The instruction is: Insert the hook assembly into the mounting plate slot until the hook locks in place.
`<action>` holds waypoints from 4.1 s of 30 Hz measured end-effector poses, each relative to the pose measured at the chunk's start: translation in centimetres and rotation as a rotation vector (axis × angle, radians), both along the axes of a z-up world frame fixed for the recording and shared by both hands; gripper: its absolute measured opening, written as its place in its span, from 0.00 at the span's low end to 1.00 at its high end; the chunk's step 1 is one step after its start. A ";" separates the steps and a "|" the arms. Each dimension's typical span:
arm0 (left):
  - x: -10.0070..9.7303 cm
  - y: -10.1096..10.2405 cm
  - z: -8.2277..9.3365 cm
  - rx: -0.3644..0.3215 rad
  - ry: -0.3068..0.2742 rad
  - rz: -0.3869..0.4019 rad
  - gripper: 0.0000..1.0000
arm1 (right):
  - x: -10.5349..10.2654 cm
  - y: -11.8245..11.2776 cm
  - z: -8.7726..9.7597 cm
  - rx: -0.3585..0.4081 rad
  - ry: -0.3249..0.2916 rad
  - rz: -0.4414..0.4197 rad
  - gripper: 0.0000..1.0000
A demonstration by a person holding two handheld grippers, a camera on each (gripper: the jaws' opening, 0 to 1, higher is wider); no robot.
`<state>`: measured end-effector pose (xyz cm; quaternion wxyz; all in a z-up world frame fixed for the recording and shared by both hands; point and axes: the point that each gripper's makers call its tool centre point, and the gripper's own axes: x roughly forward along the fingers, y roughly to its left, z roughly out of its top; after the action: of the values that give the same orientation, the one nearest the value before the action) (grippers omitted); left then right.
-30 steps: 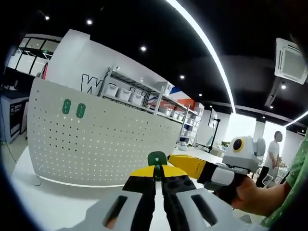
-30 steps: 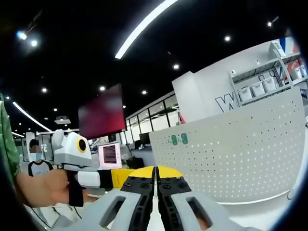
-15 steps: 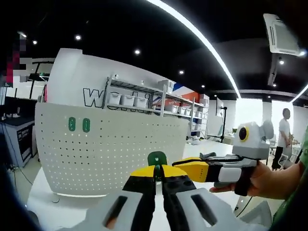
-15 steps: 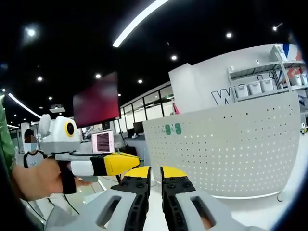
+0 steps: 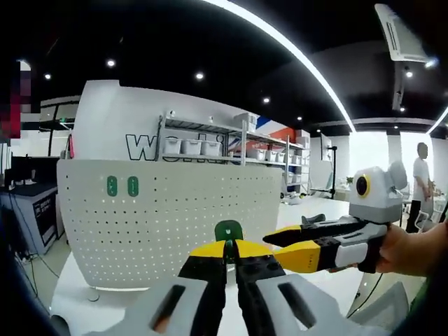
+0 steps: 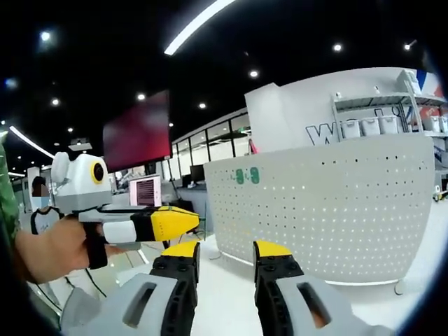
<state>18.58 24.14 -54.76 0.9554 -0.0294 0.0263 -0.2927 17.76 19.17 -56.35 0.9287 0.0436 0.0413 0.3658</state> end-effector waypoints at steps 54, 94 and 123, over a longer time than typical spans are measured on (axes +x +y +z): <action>5.9 -2.5 0.6 0.100 -0.026 0.137 0.03 | -3.4 -4.6 -1.9 -0.120 0.086 0.229 0.89; 18.4 1.8 5.4 0.112 -0.161 0.406 0.03 | 0.0 -6.4 -2.4 -0.126 0.109 0.203 1.00; 21.8 2.5 4.1 0.119 -0.148 0.451 0.03 | 1.1 -6.7 -3.5 -0.137 0.146 0.194 0.99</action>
<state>40.39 26.59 -50.71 0.9959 0.0433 -0.0338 -0.0712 18.90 12.50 -59.82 0.8844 0.0025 0.1377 0.4460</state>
